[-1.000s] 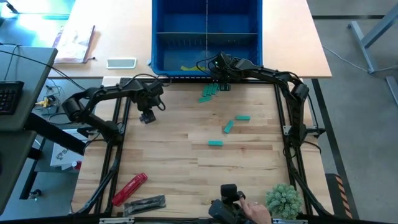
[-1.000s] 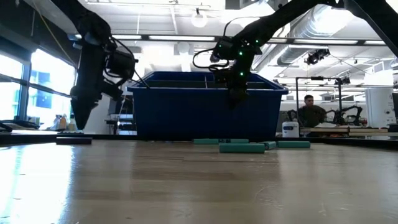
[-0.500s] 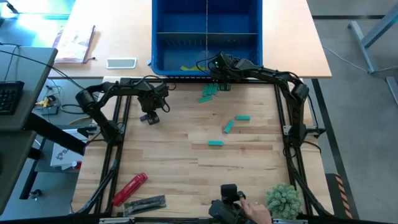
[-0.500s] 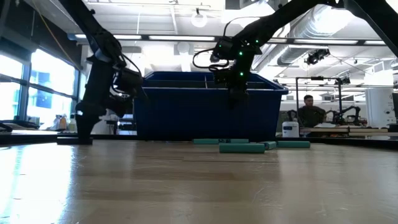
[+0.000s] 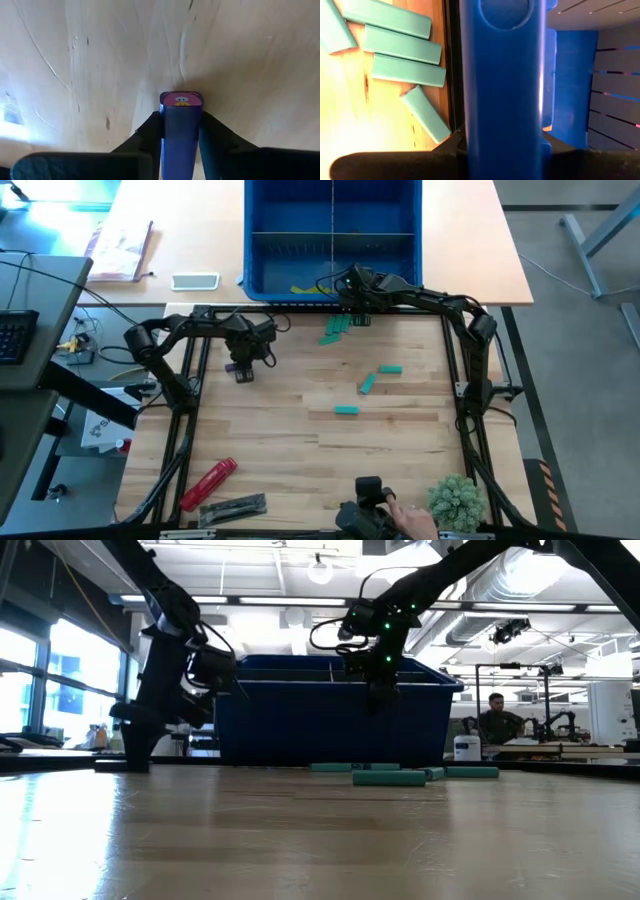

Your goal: Sort blocks

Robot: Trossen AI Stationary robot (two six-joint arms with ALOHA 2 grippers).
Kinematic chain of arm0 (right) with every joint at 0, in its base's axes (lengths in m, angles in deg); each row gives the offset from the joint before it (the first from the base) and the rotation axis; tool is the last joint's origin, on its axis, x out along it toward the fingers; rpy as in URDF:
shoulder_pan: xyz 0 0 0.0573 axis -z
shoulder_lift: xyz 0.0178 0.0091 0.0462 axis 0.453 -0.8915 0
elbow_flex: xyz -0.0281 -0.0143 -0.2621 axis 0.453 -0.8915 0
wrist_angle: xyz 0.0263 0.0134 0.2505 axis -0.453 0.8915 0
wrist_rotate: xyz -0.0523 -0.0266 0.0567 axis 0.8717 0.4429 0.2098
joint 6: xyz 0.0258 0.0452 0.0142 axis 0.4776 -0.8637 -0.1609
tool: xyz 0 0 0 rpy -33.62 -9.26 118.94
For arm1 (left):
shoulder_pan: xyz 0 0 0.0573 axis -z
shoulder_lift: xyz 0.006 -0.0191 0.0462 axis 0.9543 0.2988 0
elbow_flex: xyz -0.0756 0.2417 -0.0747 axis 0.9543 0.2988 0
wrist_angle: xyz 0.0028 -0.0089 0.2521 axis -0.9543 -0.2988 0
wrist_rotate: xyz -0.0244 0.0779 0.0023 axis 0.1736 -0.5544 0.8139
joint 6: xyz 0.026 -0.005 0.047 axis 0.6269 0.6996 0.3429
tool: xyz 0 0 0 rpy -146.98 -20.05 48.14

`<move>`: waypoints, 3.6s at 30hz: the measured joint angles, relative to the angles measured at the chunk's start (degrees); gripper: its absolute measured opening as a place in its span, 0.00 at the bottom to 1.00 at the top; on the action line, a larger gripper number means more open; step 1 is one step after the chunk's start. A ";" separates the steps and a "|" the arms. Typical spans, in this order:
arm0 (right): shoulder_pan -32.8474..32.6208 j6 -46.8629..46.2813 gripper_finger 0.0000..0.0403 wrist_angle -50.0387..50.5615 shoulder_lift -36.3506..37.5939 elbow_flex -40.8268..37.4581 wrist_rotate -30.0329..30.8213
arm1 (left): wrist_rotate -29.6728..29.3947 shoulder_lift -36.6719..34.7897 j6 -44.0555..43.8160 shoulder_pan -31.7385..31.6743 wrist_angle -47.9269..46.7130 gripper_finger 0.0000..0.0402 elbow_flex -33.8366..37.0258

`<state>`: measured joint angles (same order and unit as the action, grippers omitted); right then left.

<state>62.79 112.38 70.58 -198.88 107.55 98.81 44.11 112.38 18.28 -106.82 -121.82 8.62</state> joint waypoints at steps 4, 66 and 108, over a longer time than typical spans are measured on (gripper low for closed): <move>0.00 -0.20 0.16 0.02 0.00 0.00 0.20 | 0.90 -2.88 0.40 2.23 -0.02 0.15 -3.04; -3.89 1.23 0.52 7.10 1.74 2.49 1.47 | 16.82 8.30 -11.64 -11.38 103.69 0.15 -6.59; -6.58 -28.01 0.52 -12.74 -0.60 21.49 -14.09 | 17.56 8.30 -8.99 -11.23 102.22 0.15 -6.52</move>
<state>56.21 84.37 57.84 -199.48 129.04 84.71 61.67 120.68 9.29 -118.05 -19.60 2.10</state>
